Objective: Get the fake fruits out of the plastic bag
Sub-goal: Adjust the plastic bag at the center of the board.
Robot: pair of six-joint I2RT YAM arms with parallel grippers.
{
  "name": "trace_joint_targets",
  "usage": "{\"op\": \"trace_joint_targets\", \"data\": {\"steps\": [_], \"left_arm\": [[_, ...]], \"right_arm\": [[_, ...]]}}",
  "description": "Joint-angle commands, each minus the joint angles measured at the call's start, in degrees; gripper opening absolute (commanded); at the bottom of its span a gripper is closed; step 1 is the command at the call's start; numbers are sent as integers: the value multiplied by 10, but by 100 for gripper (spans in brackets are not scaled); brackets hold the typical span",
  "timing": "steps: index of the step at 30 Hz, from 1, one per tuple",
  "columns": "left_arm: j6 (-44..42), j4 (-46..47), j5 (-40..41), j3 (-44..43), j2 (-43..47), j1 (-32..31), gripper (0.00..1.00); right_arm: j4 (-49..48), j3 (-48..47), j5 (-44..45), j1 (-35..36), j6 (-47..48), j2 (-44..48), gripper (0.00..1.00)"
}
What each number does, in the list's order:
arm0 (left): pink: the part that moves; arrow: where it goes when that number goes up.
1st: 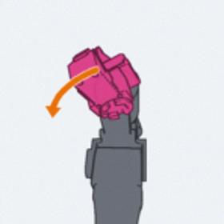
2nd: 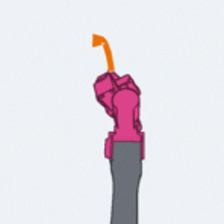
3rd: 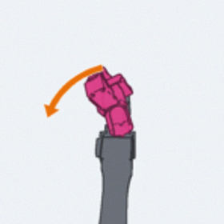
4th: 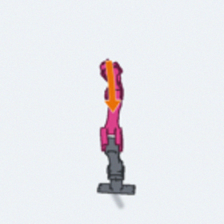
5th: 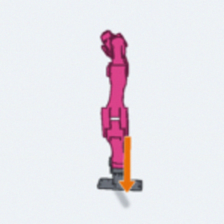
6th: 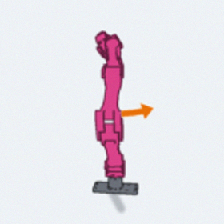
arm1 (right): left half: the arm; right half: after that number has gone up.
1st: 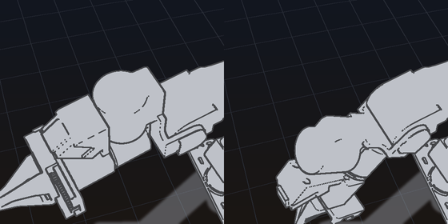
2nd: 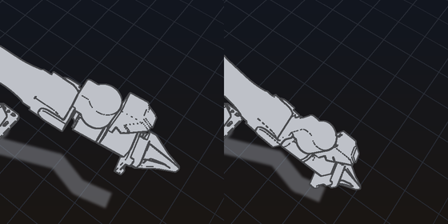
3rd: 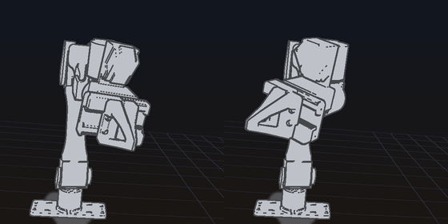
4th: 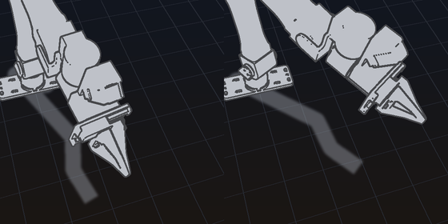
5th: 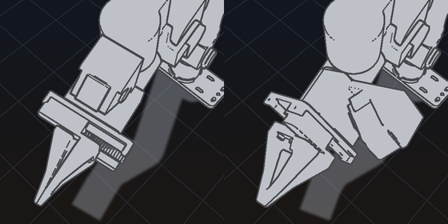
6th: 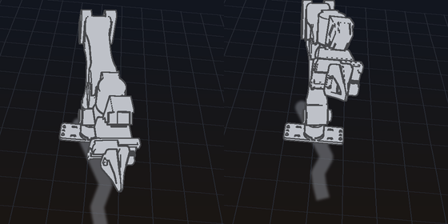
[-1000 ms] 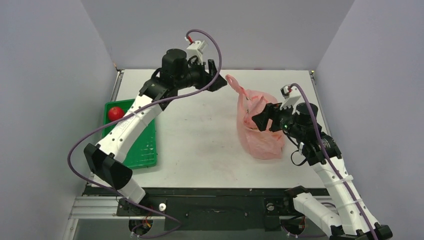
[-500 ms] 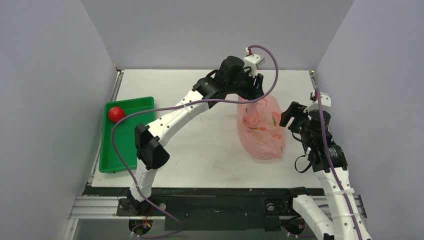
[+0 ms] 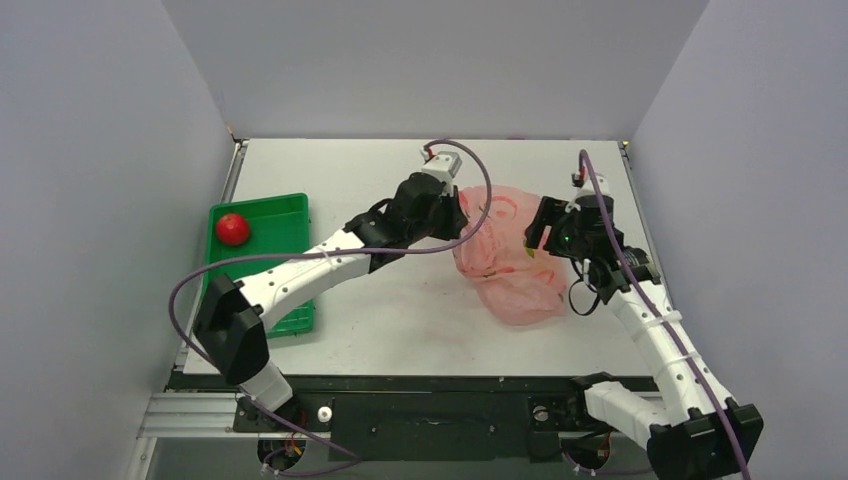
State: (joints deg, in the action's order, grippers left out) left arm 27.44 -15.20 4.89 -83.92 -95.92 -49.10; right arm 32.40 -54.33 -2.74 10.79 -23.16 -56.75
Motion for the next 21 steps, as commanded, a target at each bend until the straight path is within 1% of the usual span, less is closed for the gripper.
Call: {"op": "trace_joint_targets", "data": {"steps": [1,4,7,10,12,17,20,21], "left_arm": [[76,175,60,64,85,-2,0],[99,182,56,81,93,-2,0],[121,202,60,127,115,-3,0],[139,212,65,154,130,-3,0],[141,206,61,158,131,-3,0],[141,188,58,166,141,-3,0],[141,184,58,178,153,-3,0],[140,179,58,179,155,-3,0]], "right_arm": [[-41,-56,25,68,-23,-59,69],[-58,-77,20,113,-40,-93,68],[-87,-87,-8,133,-55,-131,68],[-94,-97,11,174,-43,-166,67],[-93,-100,32,195,-35,-183,67],[-102,-72,137,247,-31,-209,70],[-111,-53,192,266,-10,-215,70],[-112,-48,221,271,-3,-217,69]]}}
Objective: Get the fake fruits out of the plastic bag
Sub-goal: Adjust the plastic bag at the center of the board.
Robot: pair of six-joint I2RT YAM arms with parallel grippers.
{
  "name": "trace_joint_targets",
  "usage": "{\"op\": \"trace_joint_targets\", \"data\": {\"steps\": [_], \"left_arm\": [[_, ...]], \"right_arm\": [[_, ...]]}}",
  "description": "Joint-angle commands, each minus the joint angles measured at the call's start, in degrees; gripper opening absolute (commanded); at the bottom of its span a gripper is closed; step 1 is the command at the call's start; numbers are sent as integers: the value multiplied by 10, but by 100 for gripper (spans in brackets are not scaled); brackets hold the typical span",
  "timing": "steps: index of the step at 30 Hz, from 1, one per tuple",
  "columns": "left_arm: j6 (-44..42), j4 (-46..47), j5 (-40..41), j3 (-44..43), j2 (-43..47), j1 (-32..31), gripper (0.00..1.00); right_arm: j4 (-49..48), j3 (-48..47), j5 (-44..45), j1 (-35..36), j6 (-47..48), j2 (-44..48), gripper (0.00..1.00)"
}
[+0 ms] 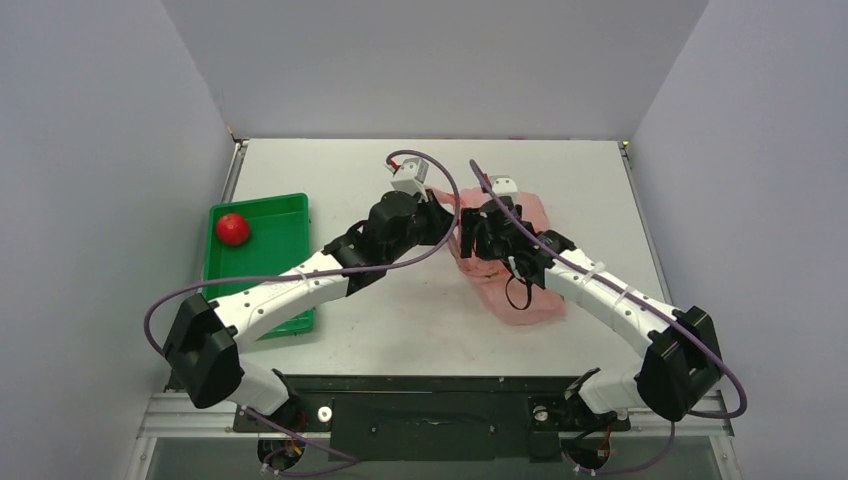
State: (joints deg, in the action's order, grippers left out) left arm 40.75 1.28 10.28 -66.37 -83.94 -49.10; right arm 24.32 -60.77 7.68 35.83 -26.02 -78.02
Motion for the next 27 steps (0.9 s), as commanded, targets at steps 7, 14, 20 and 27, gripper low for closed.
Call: {"op": "trace_joint_targets", "data": {"steps": [7,14,20,27], "left_arm": [[26,8,3,32,57,-3,0],[38,1,1,51,75,-2,0],[58,6,-19,50,79,8,0],[111,36,-92,-2,37,37,0]], "right_arm": [[-45,5,208,21,37,-32,49],[-99,8,237,12,17,-49,2],[-117,-22,221,-51,33,-34,0],[-84,-145,113,-175,61,-45,0]]}}
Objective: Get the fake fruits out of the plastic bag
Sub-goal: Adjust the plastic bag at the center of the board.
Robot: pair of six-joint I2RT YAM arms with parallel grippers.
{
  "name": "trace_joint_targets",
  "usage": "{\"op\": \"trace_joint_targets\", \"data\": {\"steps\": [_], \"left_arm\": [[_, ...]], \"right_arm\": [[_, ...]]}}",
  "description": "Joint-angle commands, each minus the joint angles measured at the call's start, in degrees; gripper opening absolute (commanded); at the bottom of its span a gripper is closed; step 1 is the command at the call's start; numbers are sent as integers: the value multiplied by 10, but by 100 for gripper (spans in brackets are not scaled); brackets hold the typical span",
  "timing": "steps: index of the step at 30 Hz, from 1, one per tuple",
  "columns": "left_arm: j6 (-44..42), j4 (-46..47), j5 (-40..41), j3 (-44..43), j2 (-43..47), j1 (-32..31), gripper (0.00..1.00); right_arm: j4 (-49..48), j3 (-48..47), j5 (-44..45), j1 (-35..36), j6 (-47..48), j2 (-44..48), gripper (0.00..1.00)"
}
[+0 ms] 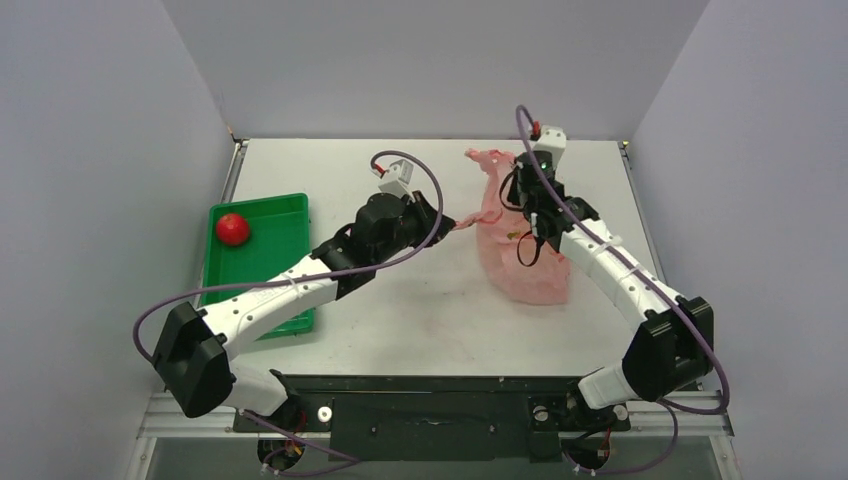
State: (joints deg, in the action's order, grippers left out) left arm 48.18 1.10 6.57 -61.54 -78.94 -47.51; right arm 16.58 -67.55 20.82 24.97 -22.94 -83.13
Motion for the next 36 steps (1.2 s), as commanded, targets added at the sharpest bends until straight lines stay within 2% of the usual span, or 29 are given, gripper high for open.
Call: {"op": "trace_joint_targets", "data": {"steps": [1,4,6,10,14,19,21,22,26,30,33,36], "left_arm": [[41,43,-69,-65,-28,25,0],[65,61,-119,-81,-54,23,0],[85,77,-123,-72,-63,12,0],[110,120,-122,-25,-68,-31,0],[106,148,-174,-16,-81,-56,0],[102,169,-201,-9,-95,-89,16],[104,171,-209,-7,-100,-90,22],[103,170,-211,-9,-101,-88,29],[63,137,-213,-21,-91,-80,42],[-36,77,-178,-42,-58,-79,50],[-83,29,-151,-72,-39,-72,54],[-130,-42,-112,-106,-37,-60,54]], "right_arm": [[3,-102,-40,-76,29,-1,0],[18,-143,-87,-113,16,-13,0],[22,-163,-109,-122,8,-18,0],[22,-183,-136,-123,0,-23,0],[26,-187,-170,-123,7,-28,0],[44,-155,-182,-119,-5,-20,1],[53,-129,-165,-112,-11,-5,11],[63,-112,-151,-105,-10,7,21],[90,-62,-106,-81,-1,53,49],[106,-27,-88,-56,4,98,65],[117,-7,-54,-36,-3,123,73],[118,14,-36,-34,-61,138,80]]}}
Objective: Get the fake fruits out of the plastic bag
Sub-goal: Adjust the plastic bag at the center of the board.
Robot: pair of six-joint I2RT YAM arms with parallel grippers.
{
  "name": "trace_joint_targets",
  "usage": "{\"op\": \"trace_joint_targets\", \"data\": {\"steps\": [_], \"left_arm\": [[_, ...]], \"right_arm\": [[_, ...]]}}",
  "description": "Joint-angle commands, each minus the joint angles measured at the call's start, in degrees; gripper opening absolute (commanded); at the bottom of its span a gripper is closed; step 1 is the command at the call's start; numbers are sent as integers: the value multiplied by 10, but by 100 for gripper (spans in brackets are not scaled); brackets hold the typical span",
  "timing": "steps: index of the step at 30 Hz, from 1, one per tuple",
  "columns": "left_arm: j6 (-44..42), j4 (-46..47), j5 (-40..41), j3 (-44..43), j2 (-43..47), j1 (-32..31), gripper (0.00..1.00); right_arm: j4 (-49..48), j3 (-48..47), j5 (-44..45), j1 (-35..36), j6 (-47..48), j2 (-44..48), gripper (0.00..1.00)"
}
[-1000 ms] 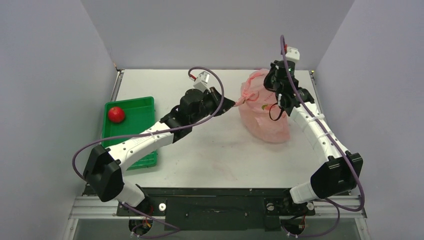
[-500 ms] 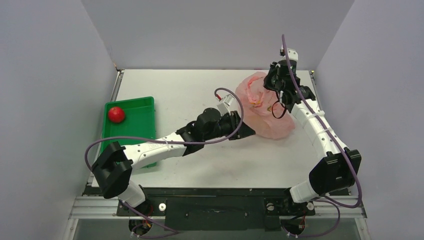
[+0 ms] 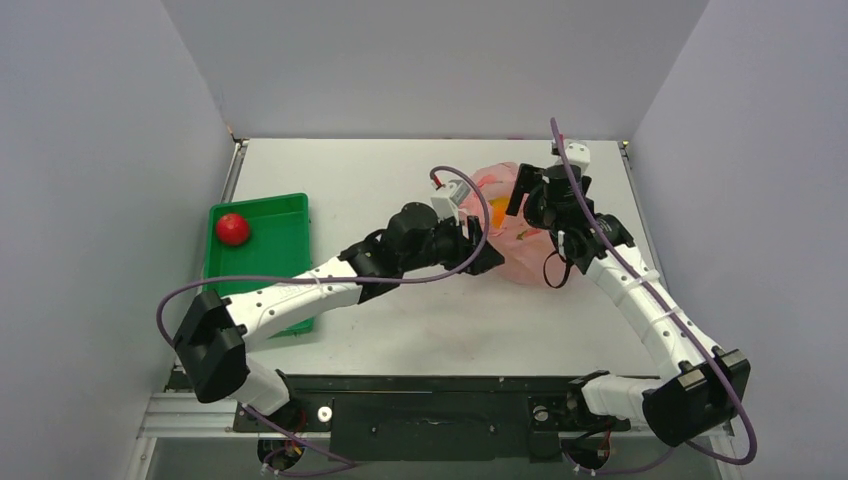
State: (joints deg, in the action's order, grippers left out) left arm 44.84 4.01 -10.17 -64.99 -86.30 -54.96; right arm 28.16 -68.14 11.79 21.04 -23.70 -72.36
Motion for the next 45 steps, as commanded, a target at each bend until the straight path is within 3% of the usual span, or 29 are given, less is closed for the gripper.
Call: {"op": "trace_joint_targets", "data": {"steps": [1,5,7,17,19,23,27,31,32,39,45], "left_arm": [[-109,-80,64,-88,36,16,55],[-151,-144,174,-138,23,24,58],[-156,-154,191,-157,13,36,59],[-212,-206,92,-300,-122,93,63],[-224,-216,50,-336,-158,97,62],[-233,-259,37,-410,-226,102,58],[-239,-289,32,-468,-287,109,44],[-239,-325,-6,-515,-317,118,6],[-240,-330,-22,-517,-318,118,2],[-218,-297,-75,-457,-283,122,0],[-143,-190,-160,-366,-241,136,0]], "right_arm": [[3,29,58,5,-67,37,81],[2,53,47,3,-137,54,82],[-3,73,28,4,-162,63,82],[-136,231,-73,3,-272,141,82],[-172,260,-91,2,-300,151,82],[-229,294,-126,2,-330,157,81],[-266,326,-139,4,-375,164,80],[-325,370,-140,6,-424,182,79],[-334,375,-142,6,-436,183,79],[-353,409,-106,4,-486,212,79],[-366,404,-107,4,-512,194,79]]}}
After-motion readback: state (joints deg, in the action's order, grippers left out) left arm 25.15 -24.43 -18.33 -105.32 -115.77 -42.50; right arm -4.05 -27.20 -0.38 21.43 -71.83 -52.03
